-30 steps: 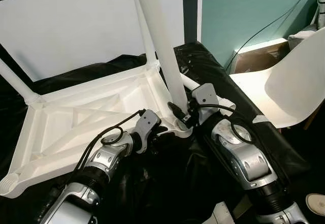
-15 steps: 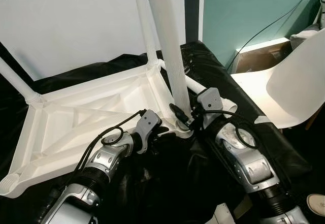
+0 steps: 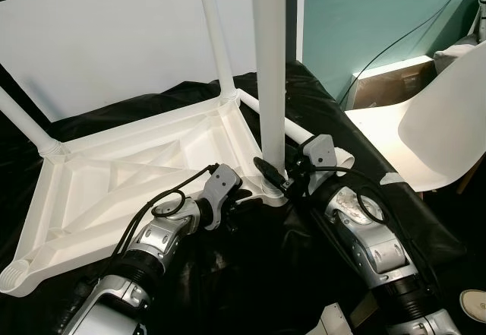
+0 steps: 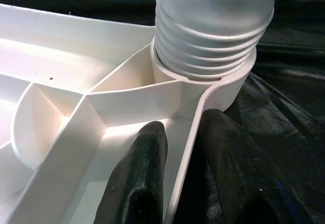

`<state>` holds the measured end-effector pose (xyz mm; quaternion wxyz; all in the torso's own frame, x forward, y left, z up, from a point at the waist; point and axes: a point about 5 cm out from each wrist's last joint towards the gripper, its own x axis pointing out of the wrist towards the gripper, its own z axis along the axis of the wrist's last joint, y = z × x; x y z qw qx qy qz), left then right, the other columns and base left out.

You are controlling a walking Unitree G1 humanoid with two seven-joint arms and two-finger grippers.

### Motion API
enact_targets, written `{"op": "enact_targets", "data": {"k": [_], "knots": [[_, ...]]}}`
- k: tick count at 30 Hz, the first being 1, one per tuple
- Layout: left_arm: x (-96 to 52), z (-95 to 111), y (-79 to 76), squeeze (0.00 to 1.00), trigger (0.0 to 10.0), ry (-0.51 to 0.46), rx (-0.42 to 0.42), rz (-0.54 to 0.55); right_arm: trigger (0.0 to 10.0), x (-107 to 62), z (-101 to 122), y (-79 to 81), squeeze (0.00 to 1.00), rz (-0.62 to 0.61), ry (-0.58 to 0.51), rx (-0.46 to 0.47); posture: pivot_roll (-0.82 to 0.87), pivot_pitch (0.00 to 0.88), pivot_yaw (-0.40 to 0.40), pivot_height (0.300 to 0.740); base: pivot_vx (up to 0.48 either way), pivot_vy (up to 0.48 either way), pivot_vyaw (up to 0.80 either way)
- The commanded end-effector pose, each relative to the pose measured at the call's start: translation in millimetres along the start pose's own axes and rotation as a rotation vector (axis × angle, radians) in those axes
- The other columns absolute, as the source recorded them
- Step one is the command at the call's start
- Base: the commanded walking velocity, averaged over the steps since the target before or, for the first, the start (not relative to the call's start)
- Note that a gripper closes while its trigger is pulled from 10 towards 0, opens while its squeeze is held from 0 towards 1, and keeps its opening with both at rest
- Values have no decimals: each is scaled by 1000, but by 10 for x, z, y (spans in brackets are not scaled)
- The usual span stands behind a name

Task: Building children table

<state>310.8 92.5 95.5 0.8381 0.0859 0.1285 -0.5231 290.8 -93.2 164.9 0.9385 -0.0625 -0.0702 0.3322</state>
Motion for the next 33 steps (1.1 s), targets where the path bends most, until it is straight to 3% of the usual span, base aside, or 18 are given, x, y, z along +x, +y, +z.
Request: {"op": "enact_targets", "data": {"k": [1, 10, 15, 19, 21, 22, 28, 33], "knots": [[-36, -13, 0, 0, 10000, 14, 5, -41, 10000, -63, -242, -6, 0, -39, 142, 97, -64, 0, 150, 740, 0, 0, 0], [17, 14, -8, 0, 10000, 7, 5, -54, 10000, 9, -155, 19, 0, -78, 197, 238, -76, 0, 152, 740, 0, 0, 0], [34, 30, -4, 0, 10000, 5, 3, -55, 10000, 46, -237, 126, 0, -26, 302, 276, -67, 0, 149, 740, 0, 0, 0], [49, 46, -6, 0, 10000, 0, 1, -54, 10000, 60, -262, 105, 0, -30, 380, 301, -61, 0, 147, 740, 0, 0, 0], [62, 52, -11, 0, 10000, -3, 0, -52, 10000, 67, -259, 64, 0, -33, 399, 288, -54, 0, 146, 740, 0, 0, 0], [78, 50, -20, 0, 10000, -5, -3, -49, 10000, 61, -248, 4, 0, -19, 394, 156, -53, 0, 145, 740, 0, 0, 0], [83, 40, -27, 0, 10000, -7, -4, -45, 10000, 37, -276, 20, 0, -14, 359, 129, -51, 0, 143, 740, 0, 0, 0], [88, 41, -29, 0, 10000, -11, -10, -35, 10000, 57, -408, 117, 0, -136, 301, 141, -27, 0, 151, 740, 0, 0, 0]]}}
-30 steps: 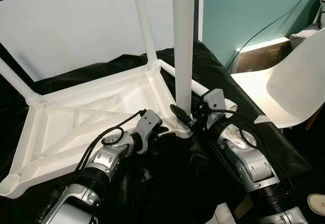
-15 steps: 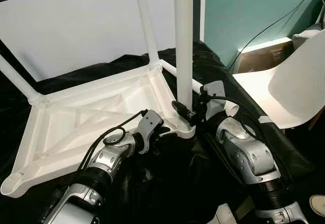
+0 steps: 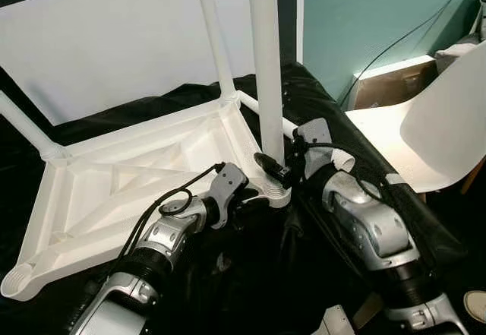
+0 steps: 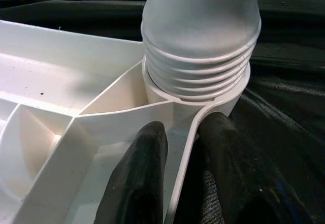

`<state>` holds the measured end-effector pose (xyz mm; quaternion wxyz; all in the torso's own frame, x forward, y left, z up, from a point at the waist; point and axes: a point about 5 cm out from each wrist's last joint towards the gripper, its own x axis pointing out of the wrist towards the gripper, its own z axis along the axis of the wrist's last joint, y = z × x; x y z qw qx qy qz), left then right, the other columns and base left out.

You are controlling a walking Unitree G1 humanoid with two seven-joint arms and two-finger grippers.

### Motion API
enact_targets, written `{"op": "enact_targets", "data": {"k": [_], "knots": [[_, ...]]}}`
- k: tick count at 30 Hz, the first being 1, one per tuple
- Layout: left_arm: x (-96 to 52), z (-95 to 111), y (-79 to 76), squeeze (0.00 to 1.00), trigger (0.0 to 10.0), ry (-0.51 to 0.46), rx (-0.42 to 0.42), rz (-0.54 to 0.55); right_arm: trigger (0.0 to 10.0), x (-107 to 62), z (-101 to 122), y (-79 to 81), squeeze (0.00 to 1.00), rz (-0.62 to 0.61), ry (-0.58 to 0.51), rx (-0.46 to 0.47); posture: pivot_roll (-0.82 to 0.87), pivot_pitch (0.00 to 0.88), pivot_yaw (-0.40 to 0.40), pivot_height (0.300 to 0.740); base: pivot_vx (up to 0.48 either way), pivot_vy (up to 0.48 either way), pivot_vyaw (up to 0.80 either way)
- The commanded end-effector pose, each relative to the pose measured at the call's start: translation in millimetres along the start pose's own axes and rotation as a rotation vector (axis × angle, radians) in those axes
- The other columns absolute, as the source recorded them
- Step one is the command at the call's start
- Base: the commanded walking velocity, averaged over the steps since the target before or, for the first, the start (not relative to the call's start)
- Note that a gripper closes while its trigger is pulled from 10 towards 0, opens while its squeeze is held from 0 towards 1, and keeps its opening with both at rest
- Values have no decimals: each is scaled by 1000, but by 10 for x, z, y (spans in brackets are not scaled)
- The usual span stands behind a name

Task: Building children table

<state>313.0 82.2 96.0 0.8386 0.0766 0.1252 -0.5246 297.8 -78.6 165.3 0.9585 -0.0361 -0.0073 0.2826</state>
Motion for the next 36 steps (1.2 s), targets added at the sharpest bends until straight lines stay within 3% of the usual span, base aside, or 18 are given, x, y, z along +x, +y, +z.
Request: {"op": "enact_targets", "data": {"k": [1, 4, 11, 14, 15, 21, 22, 27, 30, 35, 36], "knots": [[-7, 5, -6, 0, 10000, 5, 0, -29, 10000, -29, -463, 67, 0, -64, 171, 61, -21, 0, 155, 740, 0, 0, 0], [-8, 1, -17, 0, 10000, 8, -2, -30, 10000, 29, -482, 200, 0, -75, 107, 79, -8, 0, 159, 740, 0, 0, 0], [-22, -12, -21, 0, 10000, 15, -2, -27, 10000, 88, -458, 236, 0, -102, 24, 110, 13, 0, 161, 740, 0, 0, 0], [-37, -24, -15, 0, 10000, 20, -1, -21, 10000, 87, -481, 324, 0, -57, 8, 86, 20, 0, 158, 740, 0, 0, 0], [-42, -30, -12, 0, 10000, 21, -2, -17, 10000, 83, -500, 351, 1000, -42, 4, 79, 21, 0, 155, 740, 0, 0, 0], [-43, -45, -10, 0, 10000, 22, -5, -7, 10000, 78, -469, 322, 1000, 7, -40, 18, 12, 0, 147, 740, 0, 0, 0], [-33, -45, -11, 0, 10000, 21, -6, -5, 10000, 56, -464, 296, 0, 35, -46, -7, -1, 0, 138, 740, 0, 0, 0], [15, -23, -22, 0, 10000, 7, -9, -5, 10000, -37, -438, 157, 0, 149, -49, -60, -13, 0, 132, 740, 0, 0, 0], [57, -13, -40, 0, 10000, 3, -9, -9, 10000, -96, -430, -34, 0, 224, -33, -109, -27, 0, 128, 740, 0, 0, 0], [81, -10, -52, 0, 10000, 2, -8, -12, 10000, -115, -437, -151, 0, 280, 0, -158, -31, 0, 127, 740, 0, 0, 0], [91, -5, -56, 0, 10000, 1, -6, -14, 6980, -119, -444, -195, 0, 308, 18, -183, -32, 0, 124, 740, 0, 0, 0]]}}
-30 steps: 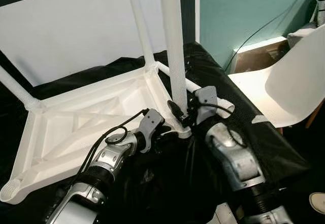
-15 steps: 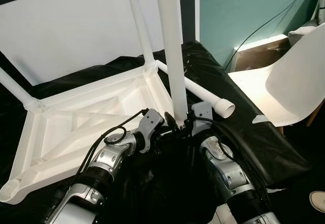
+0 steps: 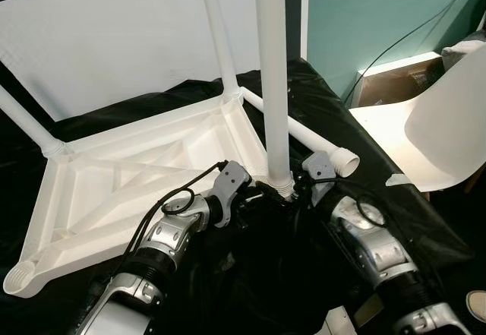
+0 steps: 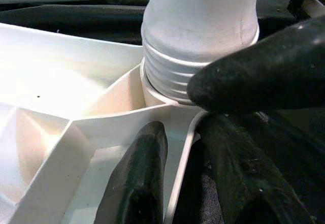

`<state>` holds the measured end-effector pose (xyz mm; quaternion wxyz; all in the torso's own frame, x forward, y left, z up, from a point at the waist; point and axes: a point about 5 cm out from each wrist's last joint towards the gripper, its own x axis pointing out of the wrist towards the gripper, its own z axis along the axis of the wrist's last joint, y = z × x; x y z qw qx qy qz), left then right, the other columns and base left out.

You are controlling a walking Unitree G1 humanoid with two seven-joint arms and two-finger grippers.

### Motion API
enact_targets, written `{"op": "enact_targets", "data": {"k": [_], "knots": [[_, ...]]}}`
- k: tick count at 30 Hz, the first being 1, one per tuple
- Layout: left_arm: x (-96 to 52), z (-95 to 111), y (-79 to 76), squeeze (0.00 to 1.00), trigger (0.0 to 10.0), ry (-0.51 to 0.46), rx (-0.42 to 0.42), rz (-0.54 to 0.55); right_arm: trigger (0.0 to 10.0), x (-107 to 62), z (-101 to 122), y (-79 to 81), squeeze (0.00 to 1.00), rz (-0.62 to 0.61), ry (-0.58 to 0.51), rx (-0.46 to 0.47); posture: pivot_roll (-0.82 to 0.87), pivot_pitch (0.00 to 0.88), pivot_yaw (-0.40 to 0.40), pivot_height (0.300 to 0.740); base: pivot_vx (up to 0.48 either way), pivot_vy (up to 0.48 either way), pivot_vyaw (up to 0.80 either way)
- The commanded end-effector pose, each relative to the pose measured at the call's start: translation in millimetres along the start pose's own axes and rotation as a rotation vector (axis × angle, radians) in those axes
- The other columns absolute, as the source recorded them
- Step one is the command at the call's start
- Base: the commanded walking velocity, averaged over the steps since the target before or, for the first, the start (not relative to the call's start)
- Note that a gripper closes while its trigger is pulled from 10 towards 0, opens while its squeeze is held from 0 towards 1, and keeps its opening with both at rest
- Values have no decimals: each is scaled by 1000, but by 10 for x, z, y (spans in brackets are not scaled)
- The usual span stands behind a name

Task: Building children table

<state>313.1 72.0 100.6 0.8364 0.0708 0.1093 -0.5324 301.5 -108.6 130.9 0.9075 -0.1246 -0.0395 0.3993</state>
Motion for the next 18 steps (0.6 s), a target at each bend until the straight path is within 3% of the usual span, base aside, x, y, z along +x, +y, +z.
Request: {"op": "enact_targets", "data": {"k": [1, 2, 3, 10, 11, 12, 13, 18], "knots": [[14, -76, -13, 0, 10000, 34, -16, 0, 6980, 23, -70, 62, 0, 59, 32, 12, -32, 0, 124, 740, 0, 0, 0], [23, -69, -14, 0, 10000, 32, -14, -3, 1529, 13, -79, 15, 0, 91, 48, -11, -35, 0, 121, 740, 0, 0, 0], [30, -67, -16, 0, 10000, 32, -12, -7, 0, 14, -85, -28, 0, 114, 61, -29, -35, 0, 119, 740, 0, 0, 0], [39, -75, -31, 0, 10000, 43, -15, -31, 0, 27, -108, -95, 0, 142, 87, -18, -36, 0, 117, 740, 0, 0, 0], [42, -77, -36, 0, 9137, 45, -18, -39, 0, 22, -121, -91, 0, 144, 89, 5, -37, 0, 117, 740, 0, 0, 0], [41, -75, -37, 0, 6353, 46, -19, -46, 0, 15, -138, -69, 0, 145, 89, 30, -36, 0, 119, 740, 0, 0, 0], [44, -71, -38, 0, 5569, 45, -18, -50, 0, 9, -158, -23, 0, 132, 82, 75, -35, 0, 121, 740, 0, 0, 0], [48, -64, -37, 0, 5647, 44, -17, -53, 0, 10, -184, 40, 0, 103, 69, 141, -35, 0, 123, 740, 0, 0, 0]]}}
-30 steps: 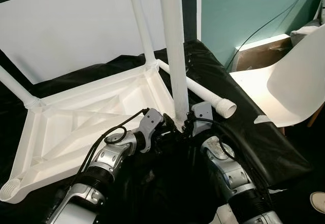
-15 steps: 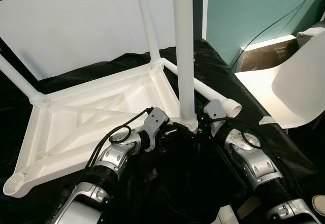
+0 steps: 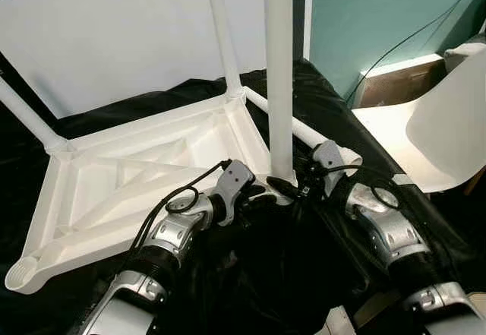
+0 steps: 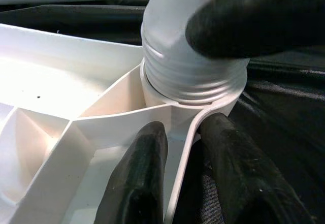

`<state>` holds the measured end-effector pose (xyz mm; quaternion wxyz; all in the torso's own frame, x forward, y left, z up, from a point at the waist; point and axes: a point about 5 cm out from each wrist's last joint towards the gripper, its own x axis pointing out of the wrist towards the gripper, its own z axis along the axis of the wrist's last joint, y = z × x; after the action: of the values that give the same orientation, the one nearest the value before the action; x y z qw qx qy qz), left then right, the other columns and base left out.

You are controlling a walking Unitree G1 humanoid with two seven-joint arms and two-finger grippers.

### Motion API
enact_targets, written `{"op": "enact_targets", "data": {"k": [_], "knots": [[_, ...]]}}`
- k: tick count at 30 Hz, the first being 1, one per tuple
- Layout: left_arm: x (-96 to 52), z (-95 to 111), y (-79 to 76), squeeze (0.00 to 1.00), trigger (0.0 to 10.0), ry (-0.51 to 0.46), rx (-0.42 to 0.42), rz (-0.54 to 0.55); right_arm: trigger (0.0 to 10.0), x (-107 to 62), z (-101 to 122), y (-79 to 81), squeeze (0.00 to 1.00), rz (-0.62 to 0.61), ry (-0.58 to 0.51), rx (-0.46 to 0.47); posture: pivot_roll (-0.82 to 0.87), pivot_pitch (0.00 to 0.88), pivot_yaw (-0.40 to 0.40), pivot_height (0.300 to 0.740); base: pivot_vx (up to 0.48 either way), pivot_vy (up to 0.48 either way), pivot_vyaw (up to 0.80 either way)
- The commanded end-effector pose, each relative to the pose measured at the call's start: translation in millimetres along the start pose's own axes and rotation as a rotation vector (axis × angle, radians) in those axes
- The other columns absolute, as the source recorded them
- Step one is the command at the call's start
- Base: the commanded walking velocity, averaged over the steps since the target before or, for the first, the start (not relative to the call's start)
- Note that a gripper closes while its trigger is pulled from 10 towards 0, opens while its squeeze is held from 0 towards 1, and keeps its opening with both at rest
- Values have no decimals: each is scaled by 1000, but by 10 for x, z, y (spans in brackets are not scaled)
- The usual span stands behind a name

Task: Building children table

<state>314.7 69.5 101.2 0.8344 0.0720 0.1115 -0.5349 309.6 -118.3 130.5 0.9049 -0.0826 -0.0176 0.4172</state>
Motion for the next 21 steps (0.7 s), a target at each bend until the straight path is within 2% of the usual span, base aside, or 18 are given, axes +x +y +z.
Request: {"op": "enact_targets", "data": {"k": [1, 2, 3, 5, 6, 13, 14, 15, 16, 19, 21], "knots": [[26, -73, -46, 0, 10000, 40, -14, -50, 0, 42, -207, 212, 0, -28, 47, 75, -33, 0, 126, 740, 0, 0, 0], [26, -71, -46, 0, 10000, 43, -10, -51, 0, 36, -253, 277, 0, -134, 16, 110, -27, 0, 128, 740, 0, 0, 0], [26, -71, -46, 0, 10000, 43, -10, -51, 0, 36, -253, 277, 0, -134, 16, 110, -27, 0, 128, 740, 0, 0, 0], [16, -70, -34, 0, 10000, 50, -4, -43, 0, 4, -318, 417, 0, -305, -47, 183, -18, 0, 133, 740, 0, 0, 0], [10, -70, -29, 0, 10000, 51, -3, -39, 0, -3, -329, 452, 0, -337, -64, 209, -18, 0, 133, 740, 0, 0, 0], [-24, -85, -17, 0, 10000, 58, -4, -36, 0, 19, -333, 413, 0, -356, -58, 230, -11, 0, 136, 740, 0, 0, 0], [-25, -89, -15, 0, 10000, 59, -5, -34, 10000, 27, -322, 424, 0, -321, -48, 210, -12, 0, 134, 740, 0, 0, 0], [-25, -90, -14, 0, 10000, 59, -5, -33, 10000, 29, -319, 426, 0, -312, -45, 203, -12, 0, 134, 740, 0, 0, 0], [-21, -89, -13, 0, 10000, 59, -6, -32, 10000, 34, -308, 419, 1000, -282, -47, 193, -16, 0, 132, 740, 0, 0, 0], [-13, -89, -12, 0, 10000, 59, -7, -30, 10000, 40, -285, 413, 1000, -248, -53, 179, -21, 0, 129, 740, 0, 0, 0], [5, -90, -15, 0, 10000, 59, -6, -30, 10000, 50, -239, 343, 1000, -182, -50, 119, -28, 0, 127, 740, 0, 0, 0]]}}
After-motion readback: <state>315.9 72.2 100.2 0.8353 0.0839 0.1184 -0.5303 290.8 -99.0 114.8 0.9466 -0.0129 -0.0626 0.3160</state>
